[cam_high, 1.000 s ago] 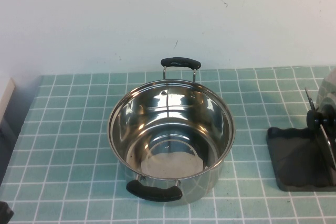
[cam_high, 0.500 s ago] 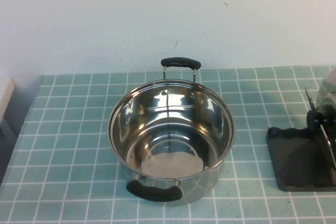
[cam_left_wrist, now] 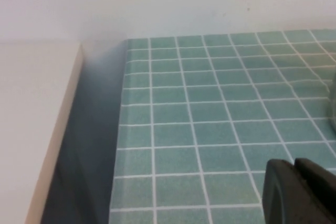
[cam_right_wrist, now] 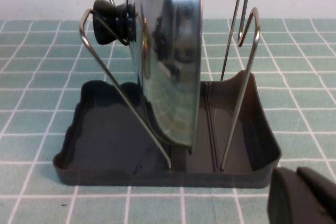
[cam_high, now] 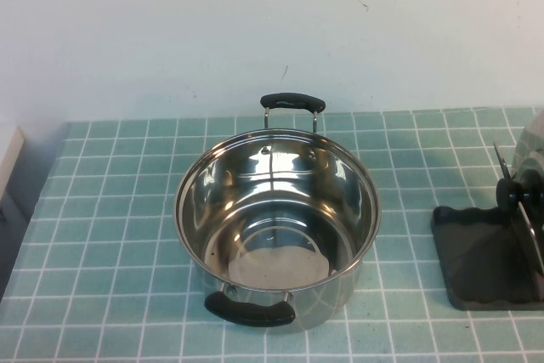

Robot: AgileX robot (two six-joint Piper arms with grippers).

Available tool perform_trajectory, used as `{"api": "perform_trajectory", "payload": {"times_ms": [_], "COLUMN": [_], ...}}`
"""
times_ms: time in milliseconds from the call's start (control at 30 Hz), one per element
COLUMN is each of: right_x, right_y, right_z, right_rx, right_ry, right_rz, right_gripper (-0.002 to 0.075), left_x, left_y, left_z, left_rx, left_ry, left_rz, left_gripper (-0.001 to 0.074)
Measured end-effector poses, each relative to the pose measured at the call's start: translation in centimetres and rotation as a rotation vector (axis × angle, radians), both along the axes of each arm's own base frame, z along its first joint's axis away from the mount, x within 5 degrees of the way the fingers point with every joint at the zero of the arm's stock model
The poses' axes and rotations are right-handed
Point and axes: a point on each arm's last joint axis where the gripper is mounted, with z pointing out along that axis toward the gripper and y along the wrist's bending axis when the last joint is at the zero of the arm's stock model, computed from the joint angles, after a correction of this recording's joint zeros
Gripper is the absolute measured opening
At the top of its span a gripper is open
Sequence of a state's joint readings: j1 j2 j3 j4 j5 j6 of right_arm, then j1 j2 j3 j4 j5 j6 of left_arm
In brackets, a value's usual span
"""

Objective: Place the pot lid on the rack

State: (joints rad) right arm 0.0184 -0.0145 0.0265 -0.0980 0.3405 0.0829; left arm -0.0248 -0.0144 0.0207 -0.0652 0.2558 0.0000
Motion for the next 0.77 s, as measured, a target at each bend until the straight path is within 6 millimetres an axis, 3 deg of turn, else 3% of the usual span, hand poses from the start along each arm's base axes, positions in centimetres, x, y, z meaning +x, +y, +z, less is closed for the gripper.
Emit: {"api": "perform_trajectory", "payload": {"times_ms": [267, 767], "right_x": [0.0, 0.0], "right_y": [0.0, 0.0], "right_z": [0.0, 0.0], "right_rx": [0.0, 0.0], "right_ry": [0.0, 0.0], "right_rz": [0.0, 0.0], "right_gripper": [-0.0003, -0.0003], "left_x": [-0.1, -0.12], "left_y": [0.52, -0.21], "left_z": [-0.33, -0.35], "left_rx": [0.037, 0.029], "left_ry": [0.042, 0.043], "left_rz": [0.081, -0.05], "left_gripper": [-0.0002, -0.0002]}}
